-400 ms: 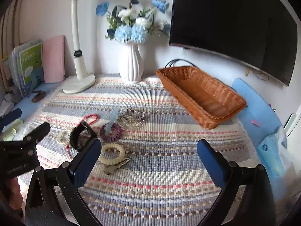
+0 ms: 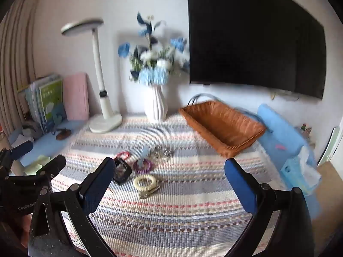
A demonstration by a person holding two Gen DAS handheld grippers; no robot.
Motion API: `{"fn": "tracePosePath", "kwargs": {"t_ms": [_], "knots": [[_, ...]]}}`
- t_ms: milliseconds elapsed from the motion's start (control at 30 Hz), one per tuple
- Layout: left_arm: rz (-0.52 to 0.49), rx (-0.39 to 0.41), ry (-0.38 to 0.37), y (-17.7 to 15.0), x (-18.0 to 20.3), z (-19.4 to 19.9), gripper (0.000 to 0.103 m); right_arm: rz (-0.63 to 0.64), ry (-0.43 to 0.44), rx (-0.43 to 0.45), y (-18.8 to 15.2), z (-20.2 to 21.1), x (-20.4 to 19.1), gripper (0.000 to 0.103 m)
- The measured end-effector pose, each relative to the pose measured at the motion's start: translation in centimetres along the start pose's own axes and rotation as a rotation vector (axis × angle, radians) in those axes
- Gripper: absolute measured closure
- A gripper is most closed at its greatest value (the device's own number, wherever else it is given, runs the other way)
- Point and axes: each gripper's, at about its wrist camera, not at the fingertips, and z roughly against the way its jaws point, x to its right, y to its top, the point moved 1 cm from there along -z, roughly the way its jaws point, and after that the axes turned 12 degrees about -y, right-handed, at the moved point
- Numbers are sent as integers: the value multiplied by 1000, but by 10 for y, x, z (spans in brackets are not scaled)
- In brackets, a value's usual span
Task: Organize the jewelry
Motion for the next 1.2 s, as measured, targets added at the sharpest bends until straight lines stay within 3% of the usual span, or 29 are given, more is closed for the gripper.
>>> {"fn": "tracePosePath", "kwargs": {"t_ms": [133, 267, 433, 900, 1200], "knots": [[-5, 34, 4, 3, 4, 26, 0, -7, -21, 29, 11, 21, 5, 1], [-14, 62, -2, 10, 4, 49, 0, -31, -3, 6, 17, 29, 14, 1], [-19, 90, -17, 13, 7, 65, 0, -27, -48, -29, 16, 35, 14, 1], [2, 67, -55, 11, 7, 57, 0, 3, -67, -44, 14, 34, 7, 1], [-10, 96, -37, 7, 7, 65, 0, 8, -62, -49, 16, 38, 4, 1]]}}
